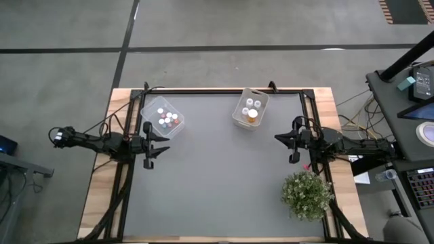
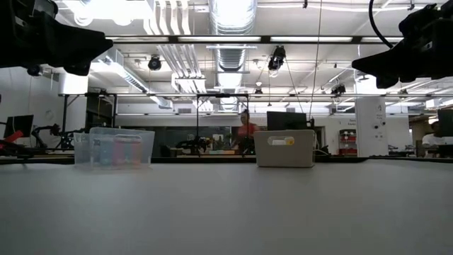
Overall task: Pick and place medicine bottles into bin by pill shape (circle, oval)
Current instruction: Return to Home Position
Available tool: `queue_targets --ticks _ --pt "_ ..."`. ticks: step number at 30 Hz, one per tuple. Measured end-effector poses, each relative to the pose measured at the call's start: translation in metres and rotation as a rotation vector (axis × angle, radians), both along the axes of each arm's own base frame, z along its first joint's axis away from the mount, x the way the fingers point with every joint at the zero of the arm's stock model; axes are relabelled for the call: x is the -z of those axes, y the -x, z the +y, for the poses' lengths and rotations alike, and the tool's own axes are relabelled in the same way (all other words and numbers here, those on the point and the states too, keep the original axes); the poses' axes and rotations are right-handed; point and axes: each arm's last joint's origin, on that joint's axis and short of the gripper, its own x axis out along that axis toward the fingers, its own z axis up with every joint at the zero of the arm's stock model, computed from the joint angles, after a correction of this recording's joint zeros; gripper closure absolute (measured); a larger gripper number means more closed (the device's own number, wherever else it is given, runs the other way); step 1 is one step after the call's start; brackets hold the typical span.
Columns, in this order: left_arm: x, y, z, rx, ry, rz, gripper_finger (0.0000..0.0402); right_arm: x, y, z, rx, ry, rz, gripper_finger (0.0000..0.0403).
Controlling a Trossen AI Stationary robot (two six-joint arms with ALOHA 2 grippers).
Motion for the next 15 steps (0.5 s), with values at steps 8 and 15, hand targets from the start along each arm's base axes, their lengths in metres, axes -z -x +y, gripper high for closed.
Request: queue_targets --ticks 8,15 --pt "0.0001 -0.0001 0.0 0.0 0.0 0.001 0.0272 0.0 0.0 0.0 0.0 0.0 0.0 0.0394" --pt "0.0008 -0.0007 -0.0002 0.0 -0.002 0.009 0.0272 0.0 0.0 0.0 0.0 0.0 0.0 0.0394"
